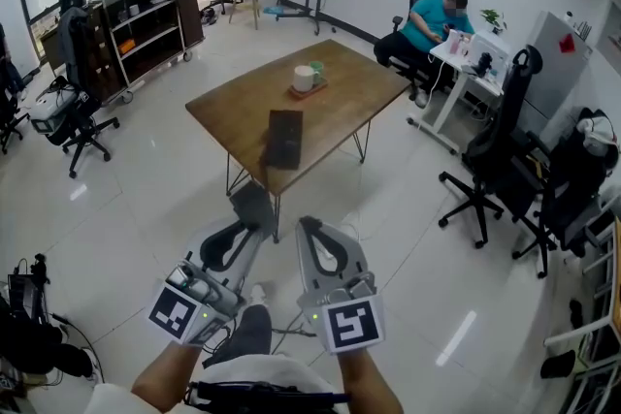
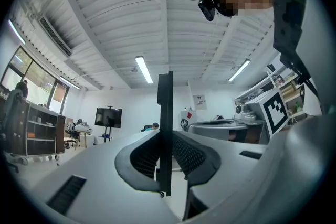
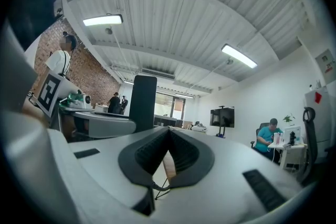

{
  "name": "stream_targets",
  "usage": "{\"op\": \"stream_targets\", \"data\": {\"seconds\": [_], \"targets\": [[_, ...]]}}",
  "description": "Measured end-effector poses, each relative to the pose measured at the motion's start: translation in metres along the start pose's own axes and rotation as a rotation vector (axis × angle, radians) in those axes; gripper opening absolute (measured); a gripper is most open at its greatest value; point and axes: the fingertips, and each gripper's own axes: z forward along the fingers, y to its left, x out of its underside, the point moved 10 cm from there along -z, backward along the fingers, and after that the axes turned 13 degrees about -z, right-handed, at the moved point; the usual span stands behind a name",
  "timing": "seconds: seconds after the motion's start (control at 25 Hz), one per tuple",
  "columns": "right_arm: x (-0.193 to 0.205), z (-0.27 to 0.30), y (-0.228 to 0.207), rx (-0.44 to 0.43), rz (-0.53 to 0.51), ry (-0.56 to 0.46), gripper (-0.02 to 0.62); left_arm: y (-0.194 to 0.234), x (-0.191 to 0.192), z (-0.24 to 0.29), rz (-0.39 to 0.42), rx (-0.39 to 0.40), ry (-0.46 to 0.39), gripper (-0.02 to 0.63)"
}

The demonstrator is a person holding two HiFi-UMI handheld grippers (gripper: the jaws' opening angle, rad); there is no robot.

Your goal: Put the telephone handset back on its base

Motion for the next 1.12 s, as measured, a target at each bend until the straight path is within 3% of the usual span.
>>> {"op": "stream_targets", "data": {"seconds": [0.16,0.48,1.12], "targets": [[0.011,0.017,-0.007,-0.005,-0.004,0.003,0.000,0.016,0.004,0.014,0.026,-0.008,-0.025,0.063],[0.026,0.061,-0.028,-0.009,0.005,0.029,0.000,0.056,0.011,0.045,-0.002,-0.012,-0.009,0.063],[0.058,0.159,-0.063,-0.012,0.042,0.094,0.000,0.147,0.031,0.103,-0.103,-0.008,0.065,0.063]]}}
